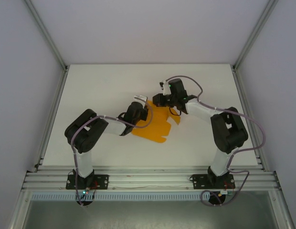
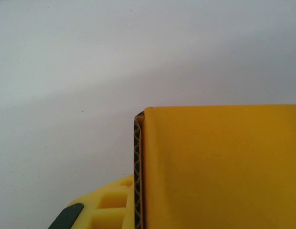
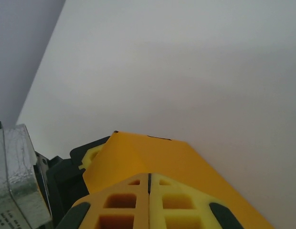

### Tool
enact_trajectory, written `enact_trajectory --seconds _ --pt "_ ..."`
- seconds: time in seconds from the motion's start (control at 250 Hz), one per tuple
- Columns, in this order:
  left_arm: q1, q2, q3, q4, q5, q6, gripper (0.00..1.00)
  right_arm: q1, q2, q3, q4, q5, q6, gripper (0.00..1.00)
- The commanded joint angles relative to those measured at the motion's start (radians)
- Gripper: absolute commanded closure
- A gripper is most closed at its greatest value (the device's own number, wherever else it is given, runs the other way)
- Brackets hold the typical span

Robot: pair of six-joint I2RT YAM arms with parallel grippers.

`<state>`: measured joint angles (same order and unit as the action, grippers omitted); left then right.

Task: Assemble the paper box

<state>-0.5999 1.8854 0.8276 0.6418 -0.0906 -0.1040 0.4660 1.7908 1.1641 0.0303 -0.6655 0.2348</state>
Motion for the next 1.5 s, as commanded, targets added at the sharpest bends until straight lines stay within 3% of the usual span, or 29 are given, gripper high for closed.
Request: enact_trajectory --seconds 0.0,0.236,0.296,0.46,0.616,0.787,1.011,1.183,1.323,1.403,1.467,1.499 --pt "-0.008 0.037 -0.008 -0.060 0.030 -0.010 1.00 0.007 0.039 -0.052 -0.009 -0.055 0.035 0.96" --pt "-0.008 0.046 0.010 -0.080 0.054 -0.014 0.97 0.026 0.034 -0.144 -0.130 0.095 -0.183 0.96" --pt "-0.008 0.046 0.010 -0.079 0.062 -0.016 0.97 0.049 0.023 -0.160 -0.149 0.180 -0.267 0.97" --pt "-0.009 0.044 0.013 -0.088 0.066 -0.029 0.96 0.107 -0.001 -0.235 -0.086 0.353 -0.441 1.00" --pt "-0.008 0.043 0.011 -0.085 0.083 -0.038 0.93 0.128 -0.009 -0.314 0.029 0.383 -0.484 1.00" --pt "-0.008 0.038 0.011 -0.080 0.088 -0.023 0.92 0.133 0.035 -0.330 0.040 0.410 -0.514 1.00" --pt "-0.008 0.034 0.016 -0.068 0.093 -0.003 0.78 0.136 0.049 -0.372 0.089 0.380 -0.577 1.00" --pt "-0.008 0.047 0.041 -0.073 0.096 0.034 0.77 0.135 0.031 -0.365 0.091 0.353 -0.603 1.00" --pt "-0.006 0.053 0.060 -0.060 0.063 0.045 0.79 0.136 0.028 -0.345 0.070 0.336 -0.612 1.00" --pt "-0.006 0.060 0.078 -0.063 0.068 0.034 0.87 0.135 0.033 -0.333 0.065 0.345 -0.604 1.00" --pt "-0.006 0.067 0.099 -0.085 0.065 0.025 1.00 0.133 0.025 -0.325 0.066 0.349 -0.588 1.00" --pt "-0.006 0.071 0.108 -0.097 0.055 0.020 1.00 0.134 0.014 -0.323 0.074 0.366 -0.568 1.00"
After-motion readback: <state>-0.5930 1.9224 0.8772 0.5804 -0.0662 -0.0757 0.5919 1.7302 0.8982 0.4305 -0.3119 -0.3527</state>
